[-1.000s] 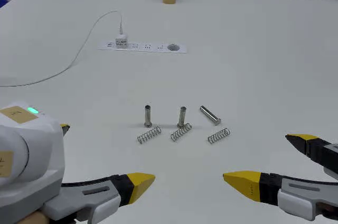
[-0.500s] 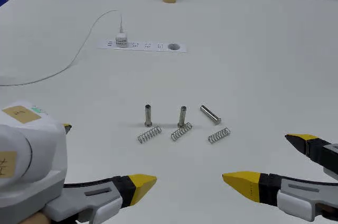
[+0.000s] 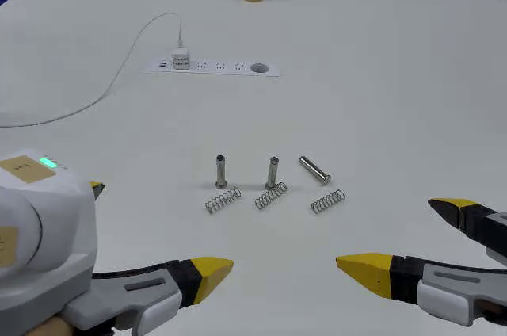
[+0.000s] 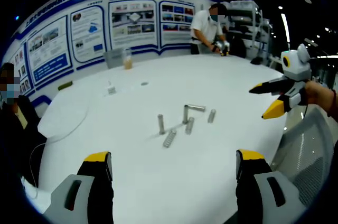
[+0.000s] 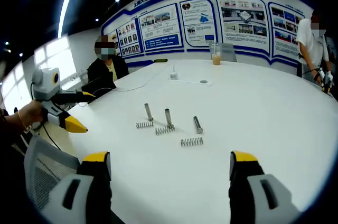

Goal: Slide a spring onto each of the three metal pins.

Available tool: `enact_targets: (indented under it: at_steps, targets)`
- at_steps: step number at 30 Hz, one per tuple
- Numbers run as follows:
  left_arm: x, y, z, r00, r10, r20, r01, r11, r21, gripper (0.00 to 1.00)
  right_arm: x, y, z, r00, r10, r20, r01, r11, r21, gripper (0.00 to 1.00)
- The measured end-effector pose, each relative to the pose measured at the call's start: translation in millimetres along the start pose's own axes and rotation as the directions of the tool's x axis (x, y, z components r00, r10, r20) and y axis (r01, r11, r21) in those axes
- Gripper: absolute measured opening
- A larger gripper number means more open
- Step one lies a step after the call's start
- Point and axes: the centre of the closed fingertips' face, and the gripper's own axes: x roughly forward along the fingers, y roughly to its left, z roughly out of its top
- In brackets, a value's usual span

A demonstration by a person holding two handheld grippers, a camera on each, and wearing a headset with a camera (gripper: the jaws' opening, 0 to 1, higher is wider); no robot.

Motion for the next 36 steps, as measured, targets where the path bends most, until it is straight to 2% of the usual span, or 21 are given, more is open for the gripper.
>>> enact_targets:
  at_steps: [4,9,19,26,36]
  targets:
    - [1.3,-0.2,-1.1,1.0000,-0.005,-0.003,0.005,1.000,-0.005,0.99,2.3,-5.5,5.4,0.9998,-0.002,0.020,0.002,1.000,0.027,0.92]
    - [2.1,-1.2,-2.0,1.0000,-0.009,-0.004,0.008,1.000,-0.008,0.99,6.9,-10.7,7.6,1.0000,-0.005,0.001,0.005,1.000,0.001,0.91]
    - [3.2,-0.5,-0.7,1.0000,0.002,0.005,-0.002,1.000,-0.004,0.97,21.2,-24.8,21.5,0.9996,-0.008,0.028,0.008,1.000,0.024,0.86]
    - [3.8,2.3,0.3,0.9998,0.017,0.010,-0.017,1.000,-0.003,0.95,36.6,-30.3,26.8,0.9996,-0.010,0.026,0.010,1.000,0.011,0.83]
    - [7.7,-1.9,-1.3,1.0000,0.000,0.007,0.000,1.000,-0.011,0.95,62.7,-36.0,33.1,0.9998,-0.009,0.020,0.009,0.999,-0.033,0.75]
